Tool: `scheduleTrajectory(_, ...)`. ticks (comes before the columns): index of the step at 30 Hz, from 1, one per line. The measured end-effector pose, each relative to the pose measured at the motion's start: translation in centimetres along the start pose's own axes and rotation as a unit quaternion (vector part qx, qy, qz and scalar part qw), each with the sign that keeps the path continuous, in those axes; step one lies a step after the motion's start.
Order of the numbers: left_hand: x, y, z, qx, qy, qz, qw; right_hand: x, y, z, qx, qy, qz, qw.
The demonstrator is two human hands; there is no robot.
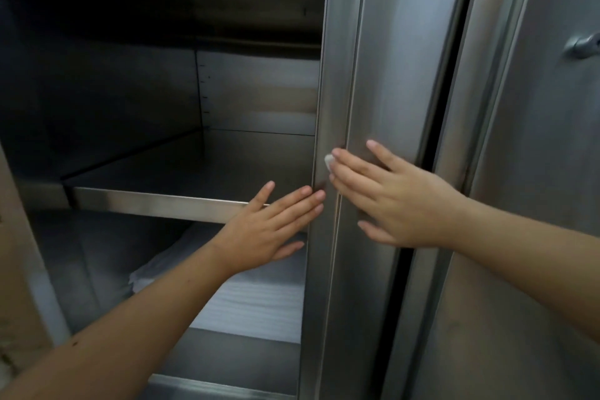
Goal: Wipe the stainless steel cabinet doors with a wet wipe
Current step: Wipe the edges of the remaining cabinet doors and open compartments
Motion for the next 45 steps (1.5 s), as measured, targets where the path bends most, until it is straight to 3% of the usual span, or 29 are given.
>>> scheduleTrajectory(4, 0.0, 0.0, 0.0, -0.004, -0.006, 0.006, 1.0, -0.4, -1.3, 0.3, -0.011, -0.024, -0.036, 0.999)
scheduleTrajectory(8, -0.1, -0.1, -0.2, -0.024, -0.003, -0.019, 1.0, -1.2, -4.9, 0.8, 0.069, -0.02, -0.042, 0.997)
scheduleTrajectory(11, 0.0, -0.7, -0.6, -0.05, -0.006, -0.046, 0.998, -0.6, -1.8, 0.6, 0.067, -0.013, -0.065, 0.996)
scheduleTrajectory(17, 0.5, -4.2, -3.2, -0.06, 0.022, -0.063, 0.996, 2.3, 7.9, -2.3, 0.02, -0.015, 0.018, 1.0)
scheduleTrajectory(24, 1.0, -5.8, -5.2, -0.062, 0.053, -0.083, 0.993, 2.5, 5.4, -1.3, 0.081, -0.005, -0.034, 0.996)
scheduleTrajectory(32, 1.9, -8.2, -6.5, -0.08, 0.053, -0.083, 0.992, 4.9, 13.5, -2.9, 0.062, 0.057, -0.001, 0.996)
scheduleTrajectory(40, 2.3, -9.6, -7.4, -0.082, 0.062, -0.09, 0.991, 4.4, 10.5, -2.3, 0.09, 0.036, -0.048, 0.994)
scheduleTrajectory(45, 2.8, -11.4, -8.0, -0.092, 0.059, -0.102, 0.989, 6.3, 15.7, -3.5, 0.072, 0.053, -0.059, 0.994)
Point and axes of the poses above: each hand's wrist, its own z-axis towards the middle knuckle, its own x-axis out of the palm, y = z × x, the point moved 4 cm from there along z, towards the middle knuckle, and after that the axes turned 2 degrees about y, right-handed, at the moved point
